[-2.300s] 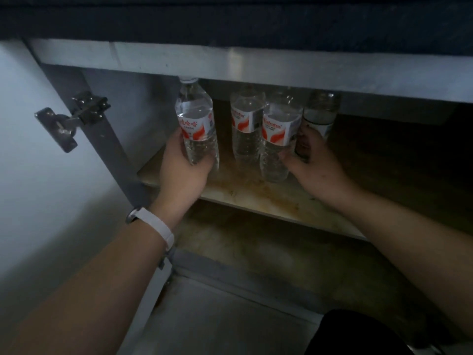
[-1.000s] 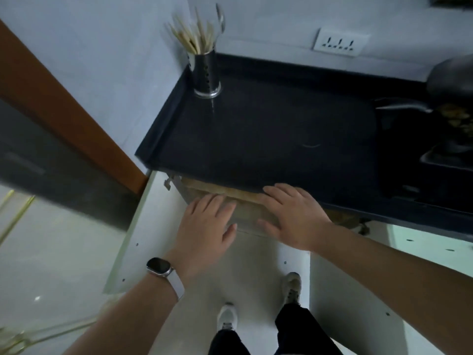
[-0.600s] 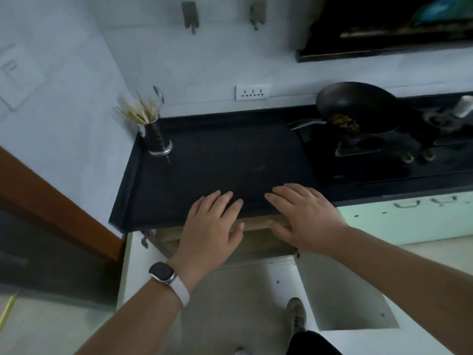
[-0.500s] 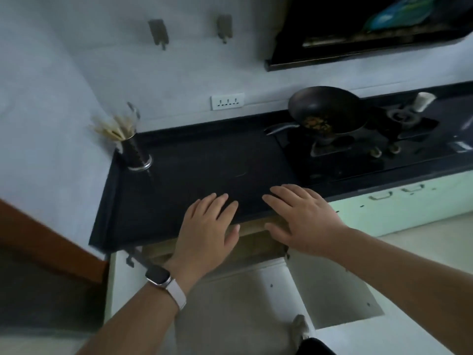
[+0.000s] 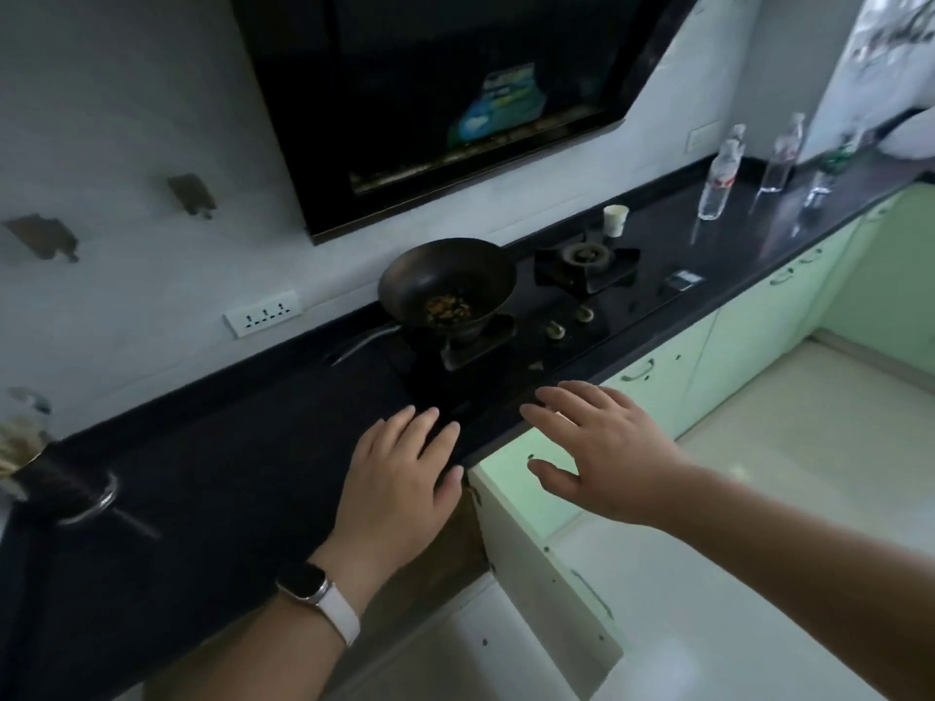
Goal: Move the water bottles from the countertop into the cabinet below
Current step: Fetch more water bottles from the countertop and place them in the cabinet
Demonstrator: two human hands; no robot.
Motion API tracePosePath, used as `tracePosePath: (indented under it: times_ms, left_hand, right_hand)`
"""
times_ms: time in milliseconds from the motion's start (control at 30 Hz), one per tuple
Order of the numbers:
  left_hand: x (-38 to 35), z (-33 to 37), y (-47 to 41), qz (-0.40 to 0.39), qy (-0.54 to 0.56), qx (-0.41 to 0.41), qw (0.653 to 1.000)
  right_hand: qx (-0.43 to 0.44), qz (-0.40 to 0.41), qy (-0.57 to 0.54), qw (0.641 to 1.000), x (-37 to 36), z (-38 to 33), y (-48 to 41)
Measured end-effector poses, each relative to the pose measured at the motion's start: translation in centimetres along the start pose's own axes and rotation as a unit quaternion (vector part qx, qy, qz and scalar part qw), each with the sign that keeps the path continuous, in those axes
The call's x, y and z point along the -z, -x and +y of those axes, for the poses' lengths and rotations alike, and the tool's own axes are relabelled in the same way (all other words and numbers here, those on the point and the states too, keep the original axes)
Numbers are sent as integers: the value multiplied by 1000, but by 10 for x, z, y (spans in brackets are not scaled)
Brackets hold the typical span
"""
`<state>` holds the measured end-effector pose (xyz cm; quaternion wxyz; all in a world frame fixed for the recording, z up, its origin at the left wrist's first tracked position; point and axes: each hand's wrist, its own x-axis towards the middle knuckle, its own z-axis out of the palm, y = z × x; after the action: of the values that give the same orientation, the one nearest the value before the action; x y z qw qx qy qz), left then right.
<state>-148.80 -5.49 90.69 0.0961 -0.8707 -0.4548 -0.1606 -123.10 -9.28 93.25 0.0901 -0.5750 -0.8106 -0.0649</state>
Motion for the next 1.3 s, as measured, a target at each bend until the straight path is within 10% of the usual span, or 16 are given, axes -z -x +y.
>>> tracePosePath:
  times_ms: [533, 1300]
  left_hand:
    - [-77, 282, -266, 47, 40, -146, 987]
    - [-183, 486, -558, 121, 148, -345, 919]
  right_hand:
    - [-113, 66, 17, 991, 31, 352, 122]
    - [-321, 104, 160, 928, 61, 601, 175]
